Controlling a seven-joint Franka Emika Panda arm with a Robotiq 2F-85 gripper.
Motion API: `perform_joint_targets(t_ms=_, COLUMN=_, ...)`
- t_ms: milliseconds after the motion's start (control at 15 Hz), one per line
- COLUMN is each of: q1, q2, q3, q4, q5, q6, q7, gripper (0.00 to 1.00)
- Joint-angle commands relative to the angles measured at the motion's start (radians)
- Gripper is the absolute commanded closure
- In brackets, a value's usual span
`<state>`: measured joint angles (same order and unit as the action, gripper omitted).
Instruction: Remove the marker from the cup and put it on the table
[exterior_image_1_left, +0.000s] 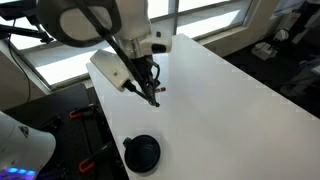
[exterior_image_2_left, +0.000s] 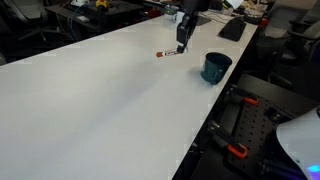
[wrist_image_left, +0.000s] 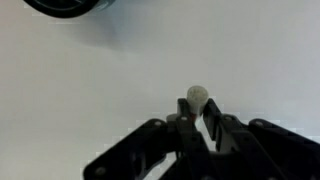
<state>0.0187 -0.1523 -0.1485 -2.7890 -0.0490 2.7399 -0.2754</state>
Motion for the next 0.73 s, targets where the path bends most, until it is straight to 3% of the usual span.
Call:
perform_joint_targets(t_ms=0, q1=-0.017, q2=0.153, q3=0.013, q4=0.0, q5=0.019, q6=0.102, q7=-0.041, gripper=0.95)
perform_joint_targets(t_ms=333, q1=-0.077, q2=0.36, q3=0.011, q4=0.001, q5=-0.075, q6=0.216, q7=-0.021, gripper=0.95)
perform_joint_targets(t_ms=400, q1=-0.075, q2=0.394, q3=-0.009, q4=0.002, q5=-0.122, q6=0.227, q7=0.006, gripper=0.86)
perform_joint_targets(t_ms=467, q1=-0.086, q2=0.332, q3=0.022, q4=0.004, q5=-0.089, q6=0.183, q7=0.0, gripper=0.55)
perform_joint_targets(t_ms=533, q1=-0.092, q2=0.357, q3=0.019, q4=0.006, q5=-0.102, q6=0.192, q7=0.002, gripper=0.78)
perform_joint_targets(t_ms=667, q1=-0.098, q2=0.365, q3=0.024, q4=0.013, q5=-0.101, q6=0.192, q7=0.001, gripper=0.65)
